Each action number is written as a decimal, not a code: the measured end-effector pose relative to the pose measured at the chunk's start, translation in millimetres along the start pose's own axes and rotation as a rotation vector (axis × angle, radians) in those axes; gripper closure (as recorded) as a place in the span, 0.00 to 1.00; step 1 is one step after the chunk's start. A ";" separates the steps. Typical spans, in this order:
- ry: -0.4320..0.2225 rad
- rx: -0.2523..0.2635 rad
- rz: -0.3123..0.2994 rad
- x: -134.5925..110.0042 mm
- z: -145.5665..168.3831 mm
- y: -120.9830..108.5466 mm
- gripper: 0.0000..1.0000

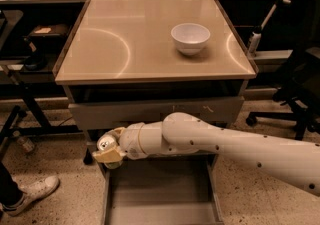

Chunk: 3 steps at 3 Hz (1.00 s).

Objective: Pick green can from bottom drawer and place on counter

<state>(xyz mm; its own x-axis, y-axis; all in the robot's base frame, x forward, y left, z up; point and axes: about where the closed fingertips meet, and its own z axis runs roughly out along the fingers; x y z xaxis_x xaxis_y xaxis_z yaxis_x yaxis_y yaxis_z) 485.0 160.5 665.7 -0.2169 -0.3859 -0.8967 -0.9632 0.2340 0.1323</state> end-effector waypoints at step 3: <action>-0.022 0.000 -0.025 -59.0 -41.9 10.2 1.00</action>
Offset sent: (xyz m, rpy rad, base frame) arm -0.0008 -0.0111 0.0471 0.0239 0.0108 0.0140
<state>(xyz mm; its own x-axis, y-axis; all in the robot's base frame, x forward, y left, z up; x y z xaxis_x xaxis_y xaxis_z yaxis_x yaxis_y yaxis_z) 481.3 148.3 737.7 -0.1892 -0.3715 -0.9089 -0.9683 0.2242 0.1099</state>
